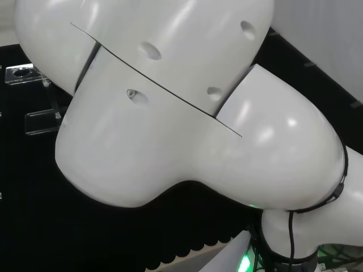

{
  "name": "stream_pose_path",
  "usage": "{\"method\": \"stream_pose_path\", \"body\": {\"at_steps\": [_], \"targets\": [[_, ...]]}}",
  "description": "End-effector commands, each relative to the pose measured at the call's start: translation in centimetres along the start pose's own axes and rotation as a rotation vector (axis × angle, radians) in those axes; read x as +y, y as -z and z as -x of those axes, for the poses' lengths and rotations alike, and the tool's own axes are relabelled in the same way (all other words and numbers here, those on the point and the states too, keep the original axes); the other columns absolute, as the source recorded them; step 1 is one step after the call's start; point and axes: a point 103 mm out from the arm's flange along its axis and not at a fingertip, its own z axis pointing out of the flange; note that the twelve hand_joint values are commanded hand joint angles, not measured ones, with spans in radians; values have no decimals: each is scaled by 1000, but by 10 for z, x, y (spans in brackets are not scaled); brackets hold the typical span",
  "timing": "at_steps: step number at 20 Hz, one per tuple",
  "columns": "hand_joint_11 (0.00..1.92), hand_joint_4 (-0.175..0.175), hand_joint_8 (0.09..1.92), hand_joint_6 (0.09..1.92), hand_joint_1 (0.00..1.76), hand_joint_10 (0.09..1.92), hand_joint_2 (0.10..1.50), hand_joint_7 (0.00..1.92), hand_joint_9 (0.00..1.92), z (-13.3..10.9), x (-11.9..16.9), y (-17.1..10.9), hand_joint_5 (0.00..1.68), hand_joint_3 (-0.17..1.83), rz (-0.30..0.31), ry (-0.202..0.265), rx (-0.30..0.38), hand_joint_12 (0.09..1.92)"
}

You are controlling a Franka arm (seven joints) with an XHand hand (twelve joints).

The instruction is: Pour all the NaCl from the weighing funnel into the round-bottom flask.

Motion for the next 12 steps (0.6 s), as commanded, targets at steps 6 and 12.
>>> {"method": "stream_pose_path", "body": {"at_steps": [6,12], "targets": [[811,175,630,931,1110,320,593,971,1186,0,5,-7,1183,863,3,25,155,1059],[812,175,630,931,1109,318,593,970,1186,9,8,-16,1182,862,-6,17,197,1059]]}}
